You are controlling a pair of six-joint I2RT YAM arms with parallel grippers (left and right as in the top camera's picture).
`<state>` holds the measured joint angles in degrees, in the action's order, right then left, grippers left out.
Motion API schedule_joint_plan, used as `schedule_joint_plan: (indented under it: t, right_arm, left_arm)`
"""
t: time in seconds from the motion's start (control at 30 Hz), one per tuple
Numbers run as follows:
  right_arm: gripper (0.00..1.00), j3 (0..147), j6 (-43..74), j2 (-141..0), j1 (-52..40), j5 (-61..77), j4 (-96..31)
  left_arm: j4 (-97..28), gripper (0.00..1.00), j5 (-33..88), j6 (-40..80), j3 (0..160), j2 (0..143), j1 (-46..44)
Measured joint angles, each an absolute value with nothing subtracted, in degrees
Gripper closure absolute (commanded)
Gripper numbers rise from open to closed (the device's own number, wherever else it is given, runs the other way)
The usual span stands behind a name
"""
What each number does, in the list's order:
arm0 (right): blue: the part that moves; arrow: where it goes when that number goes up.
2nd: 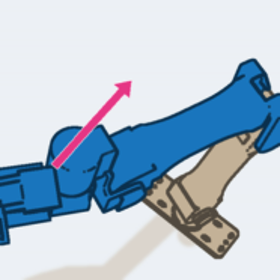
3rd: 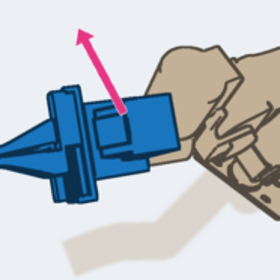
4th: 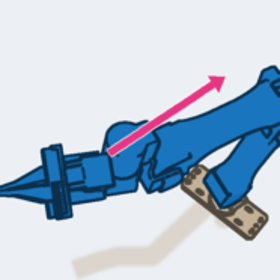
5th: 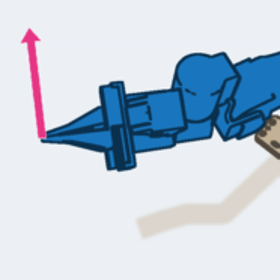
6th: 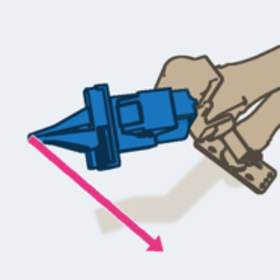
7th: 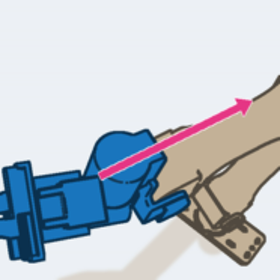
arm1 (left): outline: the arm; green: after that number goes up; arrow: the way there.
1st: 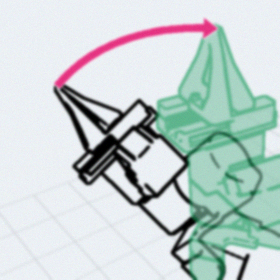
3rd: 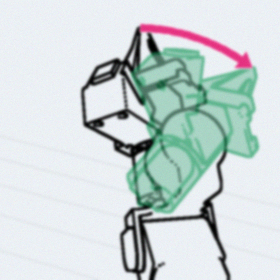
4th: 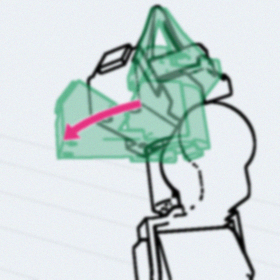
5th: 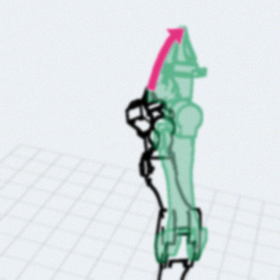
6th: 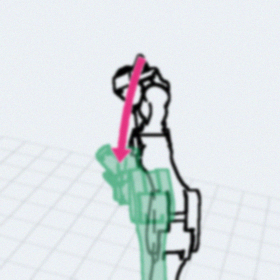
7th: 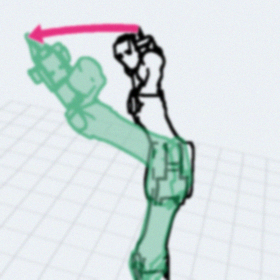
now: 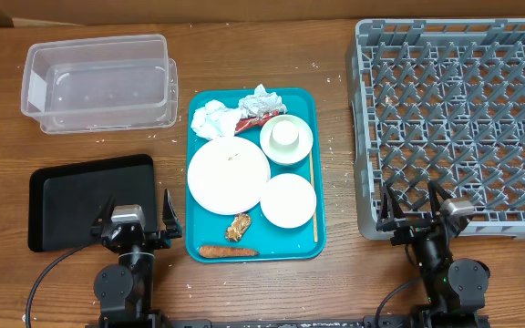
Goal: Sort waste into correct bins and load items into the dishwasher
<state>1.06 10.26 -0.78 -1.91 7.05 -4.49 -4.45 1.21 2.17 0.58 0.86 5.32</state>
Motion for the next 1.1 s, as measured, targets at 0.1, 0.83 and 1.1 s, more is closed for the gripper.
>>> schedule_joint_plan:
  t: [0.1, 0.83, 1.1]
  right_arm:
    - [0.0, 1.06, 10.26, -0.78, -1.91, 7.07, -4.51]
    - [0.0, 1.06, 10.24, -0.78, -1.91, 7.05, -4.49]
    - [0.0, 1.06, 10.26, -0.78, -1.91, 7.05, -4.49]
  left_arm:
    - [-4.43, 0.0, 1.21, 2.17, 0.58, 0.86, 5.32]
    - [4.21, 0.0, 7.9, 2.17, 0.47, 0.86, 5.32]
    - [17.1, 0.0, 22.11, 4.69, 0.54, 0.8, 5.32]
